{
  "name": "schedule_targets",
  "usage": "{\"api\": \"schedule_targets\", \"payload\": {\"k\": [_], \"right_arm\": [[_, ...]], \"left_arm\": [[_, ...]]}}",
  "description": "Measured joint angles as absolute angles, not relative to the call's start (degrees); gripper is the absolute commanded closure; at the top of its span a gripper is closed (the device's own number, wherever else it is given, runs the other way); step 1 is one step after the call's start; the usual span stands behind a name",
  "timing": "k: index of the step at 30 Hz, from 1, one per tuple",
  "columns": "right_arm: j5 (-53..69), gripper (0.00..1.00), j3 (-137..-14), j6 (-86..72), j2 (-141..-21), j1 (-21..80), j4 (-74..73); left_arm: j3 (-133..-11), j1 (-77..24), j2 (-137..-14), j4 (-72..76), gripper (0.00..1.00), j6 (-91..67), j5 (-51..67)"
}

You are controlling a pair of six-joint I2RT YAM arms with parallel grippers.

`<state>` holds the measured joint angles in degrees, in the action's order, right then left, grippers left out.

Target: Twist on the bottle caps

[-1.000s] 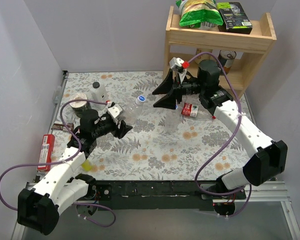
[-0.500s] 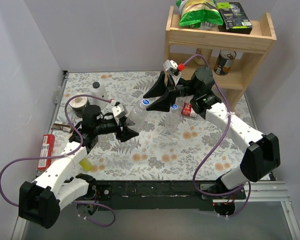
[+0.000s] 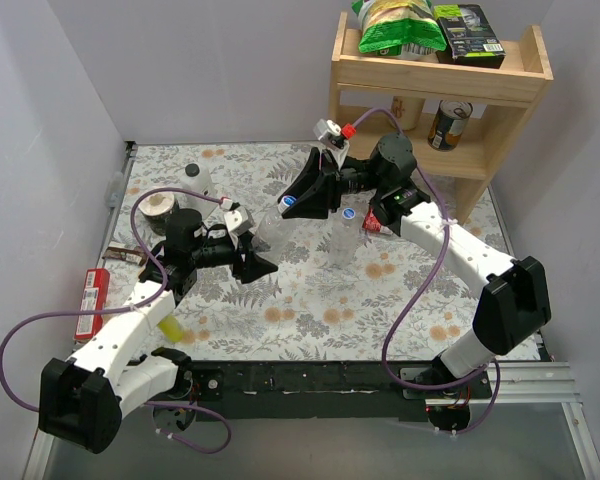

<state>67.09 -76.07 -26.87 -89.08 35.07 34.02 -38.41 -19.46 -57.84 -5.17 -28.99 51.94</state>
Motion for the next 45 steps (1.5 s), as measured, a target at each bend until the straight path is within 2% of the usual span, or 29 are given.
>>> {"api": "schedule_targets", "payload": {"k": [4, 7, 11, 16, 21, 29, 30, 31, 34, 35, 40, 45], "right_arm": [[65.3, 0.9, -76.4, -26.1, -89.1, 35.4, 32.6], [62.5, 0.98, -76.9, -23.5, -88.7, 35.8, 29.5], [58.2, 0.99, -77.0, -20.0, -86.8, 36.3, 24.0], [51.3, 0.99, -77.5, -15.3, -84.6, 36.3, 18.3], [45.9, 0.99, -78.3, -11.8, -84.4, 37.0, 12.9], [38.7, 0.99, -79.0, -10.8, -84.5, 38.7, 7.5], [37.4, 0.99, -79.5, -10.8, -84.7, 39.1, 6.7], [36.1, 0.99, -80.2, -10.7, -85.1, 39.4, 5.9], [34.1, 0.99, -82.0, -10.3, -86.1, 39.6, 3.8], [33.7, 0.99, -82.4, -9.7, -86.3, 39.6, 3.1], [34.7, 0.99, -82.3, -5.1, -87.1, 40.0, 2.2], [38.3, 0.99, -75.8, 2.0, -85.7, 39.6, 4.6]], "left_arm": [[-38.3, -20.0, -57.9, -4.2, 1.0, -29.5, 49.7], [-36.7, -24.0, -56.9, -0.7, 1.0, -30.5, 40.6], [-34.6, -33.5, -56.6, 5.1, 1.0, -31.6, 21.9], [-34.6, -38.7, -59.7, 11.8, 1.0, -32.1, 8.4], [-34.5, -39.9, -60.6, 12.0, 1.0, -32.0, 2.3], [-33.5, -40.1, -60.8, 11.2, 1.0, -32.0, -1.1], [-33.5, -40.1, -61.3, 11.5, 0.96, -32.4, -1.3], [-33.6, -40.1, -61.7, 11.9, 0.61, -32.9, -1.3], [-34.1, -40.0, -62.8, 12.0, 0.11, -34.7, -1.0], [-34.3, -40.0, -62.8, 11.4, 0.02, -34.6, -0.4], [-34.2, -41.0, -61.2, 6.1, 0.02, -30.1, 6.4], [-34.6, -36.4, -55.3, -4.0, 0.02, -27.5, 11.5]]}}
